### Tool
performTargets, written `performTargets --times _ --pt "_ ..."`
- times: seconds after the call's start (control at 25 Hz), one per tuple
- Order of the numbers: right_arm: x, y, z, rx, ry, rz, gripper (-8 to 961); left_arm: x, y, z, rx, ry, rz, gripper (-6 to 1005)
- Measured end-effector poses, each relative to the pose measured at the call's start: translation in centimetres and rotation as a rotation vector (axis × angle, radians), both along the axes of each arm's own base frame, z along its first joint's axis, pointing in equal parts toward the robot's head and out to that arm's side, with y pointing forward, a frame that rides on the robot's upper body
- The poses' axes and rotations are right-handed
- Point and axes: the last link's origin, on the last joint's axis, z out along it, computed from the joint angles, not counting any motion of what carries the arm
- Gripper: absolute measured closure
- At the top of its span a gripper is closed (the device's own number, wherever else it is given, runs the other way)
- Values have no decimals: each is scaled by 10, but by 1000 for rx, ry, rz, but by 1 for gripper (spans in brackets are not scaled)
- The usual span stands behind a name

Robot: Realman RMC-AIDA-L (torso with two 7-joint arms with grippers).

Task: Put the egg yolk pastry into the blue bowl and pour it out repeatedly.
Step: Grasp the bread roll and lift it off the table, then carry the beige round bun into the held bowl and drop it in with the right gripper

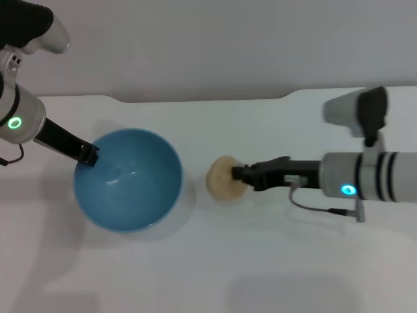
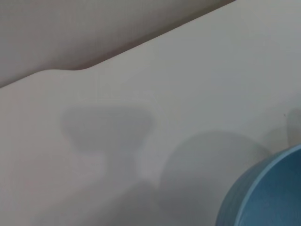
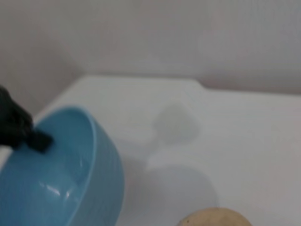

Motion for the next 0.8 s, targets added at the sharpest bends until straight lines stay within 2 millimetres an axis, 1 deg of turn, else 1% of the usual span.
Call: performTargets --times 0.2,0.32,0.44,0.52,0.68,0.8 --pt "8 -2 29 41 93 12 942 0 0 -3 -13 1 4 985" --pt "12 -5 48 71 139 30 944 0 0 -10 -33 10 2 985" --pt "13 -7 67 105 188 56 945 1 1 -15 -52 16 2 985" --pt "10 -10 77 115 220 86 946 2 1 -20 -70 25 -2 986" --pt "-3 -10 85 107 261 145 949 11 0 -32 -105 51 -35 986" --pt "-17 -9 83 85 264 204 949 21 0 -43 -131 72 -52 986"
